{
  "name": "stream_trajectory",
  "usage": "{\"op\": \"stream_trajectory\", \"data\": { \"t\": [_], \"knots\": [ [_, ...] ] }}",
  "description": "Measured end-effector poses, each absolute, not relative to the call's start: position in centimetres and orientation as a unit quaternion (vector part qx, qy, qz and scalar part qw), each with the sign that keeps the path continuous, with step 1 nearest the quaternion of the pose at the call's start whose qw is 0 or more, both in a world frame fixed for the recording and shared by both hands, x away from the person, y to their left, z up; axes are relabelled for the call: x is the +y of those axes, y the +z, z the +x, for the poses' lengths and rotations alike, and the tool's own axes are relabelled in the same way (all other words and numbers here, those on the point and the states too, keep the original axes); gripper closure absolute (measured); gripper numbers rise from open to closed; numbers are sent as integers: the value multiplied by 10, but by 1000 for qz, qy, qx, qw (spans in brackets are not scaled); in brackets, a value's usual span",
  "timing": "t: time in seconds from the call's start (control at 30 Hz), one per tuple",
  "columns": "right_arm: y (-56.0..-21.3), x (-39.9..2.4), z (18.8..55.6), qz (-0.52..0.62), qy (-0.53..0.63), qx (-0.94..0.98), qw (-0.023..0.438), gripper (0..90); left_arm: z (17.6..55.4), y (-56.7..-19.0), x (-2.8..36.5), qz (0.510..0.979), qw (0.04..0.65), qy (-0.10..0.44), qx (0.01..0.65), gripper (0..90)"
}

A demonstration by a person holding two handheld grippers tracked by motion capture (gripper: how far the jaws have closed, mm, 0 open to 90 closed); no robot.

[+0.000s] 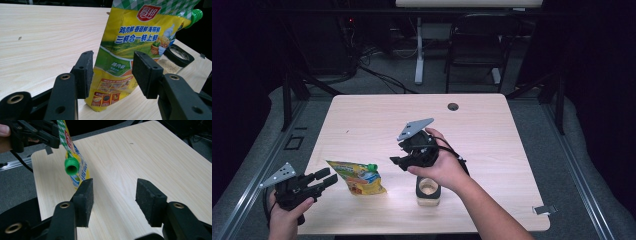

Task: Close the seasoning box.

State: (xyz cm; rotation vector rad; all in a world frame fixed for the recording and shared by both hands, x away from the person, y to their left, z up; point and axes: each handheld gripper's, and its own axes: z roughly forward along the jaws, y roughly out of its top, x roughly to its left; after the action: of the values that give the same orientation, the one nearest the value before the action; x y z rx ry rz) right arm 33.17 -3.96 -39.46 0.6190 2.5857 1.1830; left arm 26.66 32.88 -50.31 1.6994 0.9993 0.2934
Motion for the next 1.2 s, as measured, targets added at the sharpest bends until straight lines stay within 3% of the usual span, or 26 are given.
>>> {"op": "stream_trajectory", "data": {
  "t": [0.27, 0.53, 0.83, 1.2],
  "knots": [
    [-393, -63, 334, 232, 404, 877, 115, 542, 266, -503, 330, 713, 546, 125, 423, 517],
    [-393, -99, 351, 298, 401, 850, 167, 757, 266, -503, 330, 714, 544, 125, 423, 517],
    [-402, -111, 359, 309, 407, 849, 133, 646, 266, -504, 330, 715, 543, 124, 422, 518],
    [-431, -106, 359, 307, 381, 865, 111, 600, 266, -504, 332, 714, 543, 124, 424, 518]
  ]
}}
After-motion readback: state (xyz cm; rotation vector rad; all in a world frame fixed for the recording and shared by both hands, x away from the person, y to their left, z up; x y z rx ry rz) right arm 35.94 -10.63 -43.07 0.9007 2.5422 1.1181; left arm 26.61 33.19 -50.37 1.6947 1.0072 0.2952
